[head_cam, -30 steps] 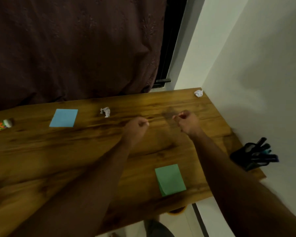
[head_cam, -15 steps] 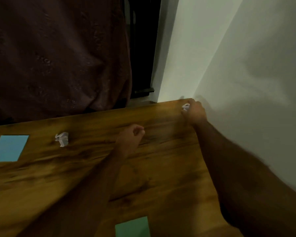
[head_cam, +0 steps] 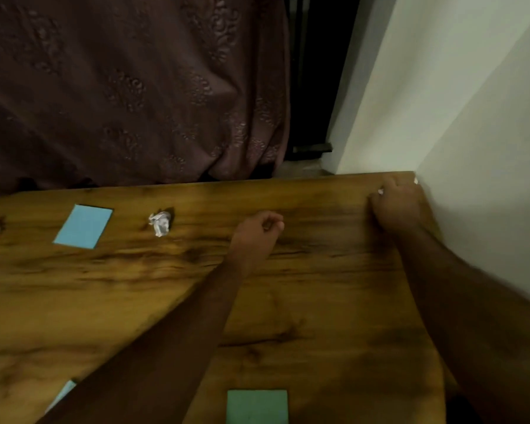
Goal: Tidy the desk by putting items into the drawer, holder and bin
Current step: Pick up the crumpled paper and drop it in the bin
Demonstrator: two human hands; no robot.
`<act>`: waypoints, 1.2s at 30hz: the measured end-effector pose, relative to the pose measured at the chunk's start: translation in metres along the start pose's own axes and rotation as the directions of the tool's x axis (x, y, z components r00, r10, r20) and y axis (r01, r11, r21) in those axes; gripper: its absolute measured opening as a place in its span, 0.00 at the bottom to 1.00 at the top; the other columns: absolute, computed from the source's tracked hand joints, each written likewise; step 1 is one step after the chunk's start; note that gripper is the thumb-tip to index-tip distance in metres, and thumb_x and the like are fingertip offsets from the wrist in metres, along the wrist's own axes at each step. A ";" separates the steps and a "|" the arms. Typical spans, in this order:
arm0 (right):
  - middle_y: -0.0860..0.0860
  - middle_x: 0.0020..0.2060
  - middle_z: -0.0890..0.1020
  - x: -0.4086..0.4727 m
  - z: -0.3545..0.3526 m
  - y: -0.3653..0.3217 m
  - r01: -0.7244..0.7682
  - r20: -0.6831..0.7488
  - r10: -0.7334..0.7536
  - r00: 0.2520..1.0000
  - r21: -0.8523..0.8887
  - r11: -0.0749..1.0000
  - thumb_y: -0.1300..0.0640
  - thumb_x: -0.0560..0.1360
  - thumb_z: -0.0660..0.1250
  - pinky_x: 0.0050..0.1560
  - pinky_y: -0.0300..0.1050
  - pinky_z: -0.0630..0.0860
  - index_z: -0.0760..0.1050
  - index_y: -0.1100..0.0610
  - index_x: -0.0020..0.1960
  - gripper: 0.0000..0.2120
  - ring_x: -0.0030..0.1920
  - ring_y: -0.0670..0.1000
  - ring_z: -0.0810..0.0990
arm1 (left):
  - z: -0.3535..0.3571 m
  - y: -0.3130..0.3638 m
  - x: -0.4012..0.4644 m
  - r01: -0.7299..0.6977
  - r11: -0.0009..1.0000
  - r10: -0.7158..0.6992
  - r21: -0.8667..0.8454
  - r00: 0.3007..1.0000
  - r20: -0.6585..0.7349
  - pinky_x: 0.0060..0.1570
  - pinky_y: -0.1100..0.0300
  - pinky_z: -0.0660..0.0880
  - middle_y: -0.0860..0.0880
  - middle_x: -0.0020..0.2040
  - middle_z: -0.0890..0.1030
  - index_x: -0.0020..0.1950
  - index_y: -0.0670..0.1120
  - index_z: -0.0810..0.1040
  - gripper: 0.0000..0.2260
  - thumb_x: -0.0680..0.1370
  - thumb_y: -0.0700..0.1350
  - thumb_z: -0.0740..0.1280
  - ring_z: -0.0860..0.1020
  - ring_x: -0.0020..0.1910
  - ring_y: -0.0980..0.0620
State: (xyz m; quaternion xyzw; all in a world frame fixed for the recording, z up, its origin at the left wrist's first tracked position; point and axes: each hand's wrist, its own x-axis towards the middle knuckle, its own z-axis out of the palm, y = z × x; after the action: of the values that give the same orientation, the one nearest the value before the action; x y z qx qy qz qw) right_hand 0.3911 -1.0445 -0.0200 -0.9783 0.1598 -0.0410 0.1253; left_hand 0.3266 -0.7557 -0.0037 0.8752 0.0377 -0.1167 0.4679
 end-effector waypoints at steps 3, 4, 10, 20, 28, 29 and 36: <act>0.58 0.41 0.80 -0.025 0.003 -0.031 0.018 0.013 -0.020 1.000 0.175 0.984 0.53 0.79 0.56 0.43 0.49 0.76 0.75 0.58 0.47 0.12 0.40 0.56 0.77 | -0.007 -0.002 -0.005 0.074 0.983 -0.072 -0.166 0.997 0.020 0.49 0.51 0.81 0.53 0.50 0.83 0.53 0.55 0.79 0.06 0.79 0.52 0.64 0.82 0.48 0.56; 0.57 0.37 0.79 -0.038 -0.001 -0.050 0.047 0.096 -0.069 0.993 0.214 0.976 0.57 0.78 0.57 0.38 0.48 0.76 0.76 0.58 0.45 0.11 0.36 0.55 0.77 | -0.010 0.000 -0.009 0.116 0.962 -0.112 -0.248 0.993 0.030 0.48 0.52 0.81 0.52 0.51 0.83 0.52 0.54 0.79 0.06 0.80 0.52 0.63 0.82 0.47 0.56; 0.55 0.39 0.79 -0.115 -0.001 -0.175 0.398 0.022 -0.445 0.895 0.409 0.821 0.52 0.83 0.55 0.38 0.45 0.68 0.74 0.58 0.45 0.15 0.37 0.52 0.75 | -0.037 0.001 -0.026 0.379 0.534 -0.331 -0.756 0.916 0.226 0.44 0.51 0.80 0.42 0.54 0.83 0.58 0.44 0.79 0.30 0.79 0.66 0.51 0.82 0.52 0.45; 0.50 0.46 0.83 -0.208 0.028 -0.281 0.633 -0.149 -0.616 0.774 0.224 0.741 0.41 0.78 0.48 0.47 0.52 0.70 0.81 0.54 0.55 0.26 0.50 0.56 0.78 | -0.129 -0.050 -0.066 0.378 0.262 -0.303 -0.888 0.906 0.296 0.59 0.51 0.73 0.41 0.57 0.81 0.58 0.42 0.78 0.34 0.77 0.69 0.50 0.78 0.59 0.45; 0.53 0.66 0.75 -0.267 0.030 -0.348 0.722 0.003 -0.762 0.647 0.320 0.614 0.30 0.75 0.35 0.61 0.55 0.66 0.72 0.55 0.70 0.43 0.67 0.57 0.68 | -0.197 -0.111 -0.105 0.273 0.254 -0.390 -0.928 0.907 0.160 0.50 0.60 0.77 0.46 0.54 0.82 0.62 0.45 0.76 0.24 0.81 0.62 0.54 0.80 0.54 0.50; 0.54 0.67 0.74 -0.268 0.033 -0.353 0.687 0.002 -0.734 0.679 0.350 0.637 0.30 0.76 0.38 0.64 0.56 0.66 0.71 0.55 0.71 0.41 0.69 0.57 0.68 | -0.206 -0.122 -0.107 0.259 0.282 -0.429 -0.924 0.895 0.120 0.46 0.56 0.79 0.45 0.49 0.83 0.55 0.43 0.78 0.25 0.79 0.63 0.56 0.82 0.48 0.49; 0.56 0.67 0.72 -0.205 0.076 -0.354 0.487 0.157 -0.516 0.842 0.188 0.853 0.45 0.77 0.63 0.63 0.54 0.72 0.68 0.51 0.71 0.24 0.65 0.59 0.72 | -0.252 -0.169 -0.132 0.186 0.121 -0.520 -0.975 0.849 0.097 0.26 0.62 0.78 0.46 0.33 0.82 0.43 0.40 0.76 0.09 0.81 0.44 0.64 0.81 0.28 0.54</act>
State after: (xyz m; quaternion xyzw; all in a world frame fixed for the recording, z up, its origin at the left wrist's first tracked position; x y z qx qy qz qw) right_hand 0.3132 -0.6359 -0.0101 -0.9736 -0.1188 0.0161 0.1941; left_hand 0.2115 -0.4469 0.0255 0.3622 0.3727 -0.0567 0.8525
